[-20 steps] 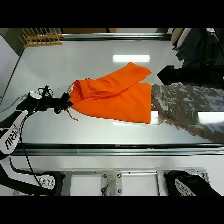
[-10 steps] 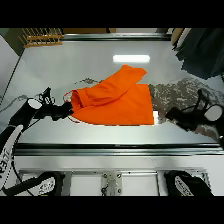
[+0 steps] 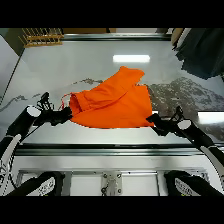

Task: Fold the clothes and pants, and hang the long-sleeved shirts on hangers.

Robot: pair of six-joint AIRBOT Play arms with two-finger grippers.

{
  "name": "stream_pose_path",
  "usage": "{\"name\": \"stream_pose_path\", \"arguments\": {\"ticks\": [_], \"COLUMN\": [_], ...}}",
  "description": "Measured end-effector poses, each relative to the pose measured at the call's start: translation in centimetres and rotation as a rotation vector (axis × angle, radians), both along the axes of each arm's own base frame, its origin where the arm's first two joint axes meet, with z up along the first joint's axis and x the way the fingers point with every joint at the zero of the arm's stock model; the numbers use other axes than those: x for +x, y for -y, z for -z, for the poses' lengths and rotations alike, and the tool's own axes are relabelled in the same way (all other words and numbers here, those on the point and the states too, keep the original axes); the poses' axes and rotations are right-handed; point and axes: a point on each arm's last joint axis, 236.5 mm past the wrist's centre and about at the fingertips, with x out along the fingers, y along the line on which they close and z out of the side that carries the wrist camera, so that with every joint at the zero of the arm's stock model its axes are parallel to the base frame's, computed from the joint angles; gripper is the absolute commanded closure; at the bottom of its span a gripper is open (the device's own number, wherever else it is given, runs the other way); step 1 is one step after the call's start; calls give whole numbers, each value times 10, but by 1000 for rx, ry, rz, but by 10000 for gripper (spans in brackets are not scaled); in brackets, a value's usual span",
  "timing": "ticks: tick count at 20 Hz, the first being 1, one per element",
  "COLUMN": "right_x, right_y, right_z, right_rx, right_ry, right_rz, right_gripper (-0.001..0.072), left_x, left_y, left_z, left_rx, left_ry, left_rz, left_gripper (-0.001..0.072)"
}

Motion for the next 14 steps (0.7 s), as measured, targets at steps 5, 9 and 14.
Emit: {"name": "stream_pose_path", "arguments": {"ticks": [5, 9, 14], "right_x": [18, 33, 89], "right_y": [-11, -13, 7], "right_z": [4, -7, -105], "right_rx": [-46, -98, -223], "right_ry": [74, 156, 393], "right_rz": [-43, -123, -271], "right_gripper": [559, 706, 707], "left_x": [1, 1, 27], "left_y": [-1, -1, 1], "left_z": [0, -1, -68], "left_rx": [3, 3, 4], "left_ry": [6, 7, 165], "left_rz": [-4, -3, 11], "left_gripper": [694, 695, 695]}}
